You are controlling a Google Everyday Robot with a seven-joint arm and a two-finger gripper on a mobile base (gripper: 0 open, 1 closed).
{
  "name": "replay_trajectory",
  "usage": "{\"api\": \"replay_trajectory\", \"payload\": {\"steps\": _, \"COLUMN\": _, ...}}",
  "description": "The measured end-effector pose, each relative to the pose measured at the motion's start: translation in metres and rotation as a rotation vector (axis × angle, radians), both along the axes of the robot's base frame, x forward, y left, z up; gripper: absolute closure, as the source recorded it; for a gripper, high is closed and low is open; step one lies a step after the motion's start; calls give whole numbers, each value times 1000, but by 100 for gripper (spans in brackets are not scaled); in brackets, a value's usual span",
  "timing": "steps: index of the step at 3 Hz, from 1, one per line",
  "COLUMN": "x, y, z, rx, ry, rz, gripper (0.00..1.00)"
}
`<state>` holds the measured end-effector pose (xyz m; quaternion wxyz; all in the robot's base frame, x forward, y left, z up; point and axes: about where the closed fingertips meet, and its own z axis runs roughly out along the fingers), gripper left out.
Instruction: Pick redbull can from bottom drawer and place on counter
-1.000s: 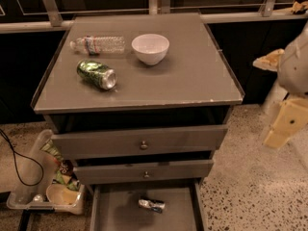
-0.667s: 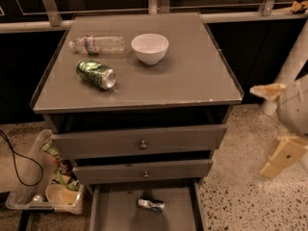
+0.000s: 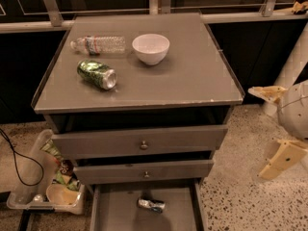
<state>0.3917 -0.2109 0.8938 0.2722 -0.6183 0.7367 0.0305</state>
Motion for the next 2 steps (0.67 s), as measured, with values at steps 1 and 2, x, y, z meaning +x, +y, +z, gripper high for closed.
{"api": "replay_trajectory", "payload": {"steps": 1, "x": -1, "y": 3, "z": -1, "rx": 21, "ry": -6, "rz": 2, "gripper": 0}}
{"api": "replay_trajectory", "payload": {"steps": 2, "x": 6, "y": 29, "z": -50, "rx": 109, "ry": 26, "rz": 12, "gripper": 0}}
